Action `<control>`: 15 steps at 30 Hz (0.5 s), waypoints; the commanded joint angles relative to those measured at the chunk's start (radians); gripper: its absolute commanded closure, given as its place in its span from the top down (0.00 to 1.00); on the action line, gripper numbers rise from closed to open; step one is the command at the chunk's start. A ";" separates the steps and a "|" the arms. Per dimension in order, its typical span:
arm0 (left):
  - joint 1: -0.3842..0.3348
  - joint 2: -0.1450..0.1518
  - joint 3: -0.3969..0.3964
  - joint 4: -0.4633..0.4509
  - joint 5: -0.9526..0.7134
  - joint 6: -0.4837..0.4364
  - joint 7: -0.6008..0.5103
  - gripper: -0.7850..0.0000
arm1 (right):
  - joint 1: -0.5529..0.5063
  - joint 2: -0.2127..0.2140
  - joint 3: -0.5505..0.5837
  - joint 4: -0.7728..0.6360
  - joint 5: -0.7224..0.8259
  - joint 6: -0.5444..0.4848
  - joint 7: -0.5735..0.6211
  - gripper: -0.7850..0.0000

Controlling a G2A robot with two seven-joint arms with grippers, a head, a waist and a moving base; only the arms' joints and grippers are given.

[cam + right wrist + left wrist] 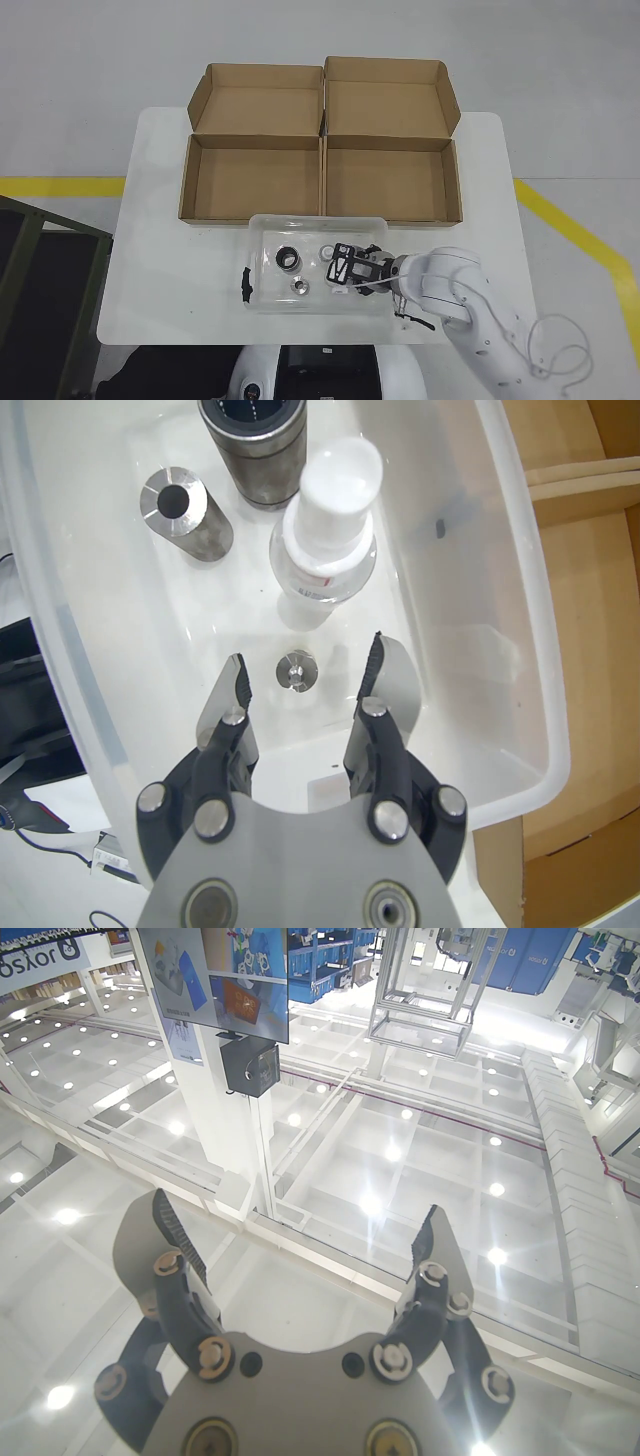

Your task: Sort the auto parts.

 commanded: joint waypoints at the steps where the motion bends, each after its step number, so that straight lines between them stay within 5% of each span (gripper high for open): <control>1: 0.000 0.000 0.000 0.000 0.000 0.000 0.000 1.00 | 0.006 0.001 -0.008 0.009 0.000 0.004 0.004 0.50; 15: 0.000 0.000 0.000 0.000 0.000 0.000 0.000 1.00 | 0.040 0.007 -0.050 0.053 0.002 0.027 0.016 0.44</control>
